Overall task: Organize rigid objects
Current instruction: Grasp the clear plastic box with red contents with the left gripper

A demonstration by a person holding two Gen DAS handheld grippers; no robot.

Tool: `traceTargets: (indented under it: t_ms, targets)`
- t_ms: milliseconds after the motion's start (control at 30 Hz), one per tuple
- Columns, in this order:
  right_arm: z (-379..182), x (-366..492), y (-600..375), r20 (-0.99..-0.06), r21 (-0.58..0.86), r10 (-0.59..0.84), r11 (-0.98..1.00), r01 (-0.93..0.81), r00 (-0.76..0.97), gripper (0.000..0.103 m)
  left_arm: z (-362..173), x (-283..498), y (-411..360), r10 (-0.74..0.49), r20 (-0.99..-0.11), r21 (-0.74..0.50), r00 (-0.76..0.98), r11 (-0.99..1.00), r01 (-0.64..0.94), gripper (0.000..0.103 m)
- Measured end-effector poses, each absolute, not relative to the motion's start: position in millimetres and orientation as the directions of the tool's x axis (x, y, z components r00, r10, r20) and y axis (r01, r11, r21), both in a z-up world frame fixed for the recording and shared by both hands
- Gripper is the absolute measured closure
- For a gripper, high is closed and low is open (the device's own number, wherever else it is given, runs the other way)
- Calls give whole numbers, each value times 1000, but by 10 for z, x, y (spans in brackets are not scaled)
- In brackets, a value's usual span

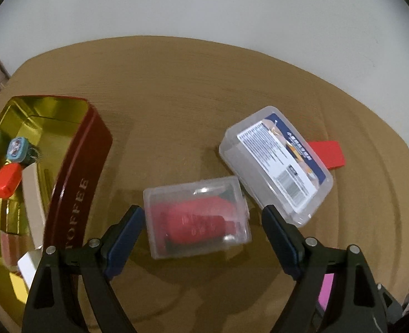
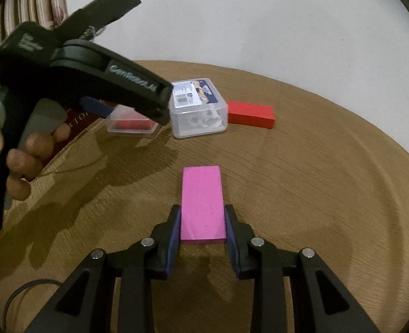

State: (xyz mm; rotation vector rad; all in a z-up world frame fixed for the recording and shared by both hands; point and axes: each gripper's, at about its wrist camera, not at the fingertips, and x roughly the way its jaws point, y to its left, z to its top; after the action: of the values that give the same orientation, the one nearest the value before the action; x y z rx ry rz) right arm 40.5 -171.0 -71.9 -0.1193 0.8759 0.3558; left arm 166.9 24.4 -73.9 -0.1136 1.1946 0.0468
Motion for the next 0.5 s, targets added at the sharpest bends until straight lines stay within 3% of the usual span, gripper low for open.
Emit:
traceTargets:
  t_ms: [67, 100, 500]
  targets:
    - [-719, 402, -1708, -768, 39, 255, 935, -353, 588, 72, -785, 1717, 267, -8, -932, -47, 362, 994, -100, 31]
    - [-718, 401, -1707, -767, 39, 255, 935, -353, 588, 72, -796, 1735, 266, -1, -933, -40, 359, 994, -101, 32]
    - [-717, 402, -1685, -768, 25, 244, 935, -353, 592, 72, -764, 1585, 109, 33, -916, 20, 400, 999, -37, 33]
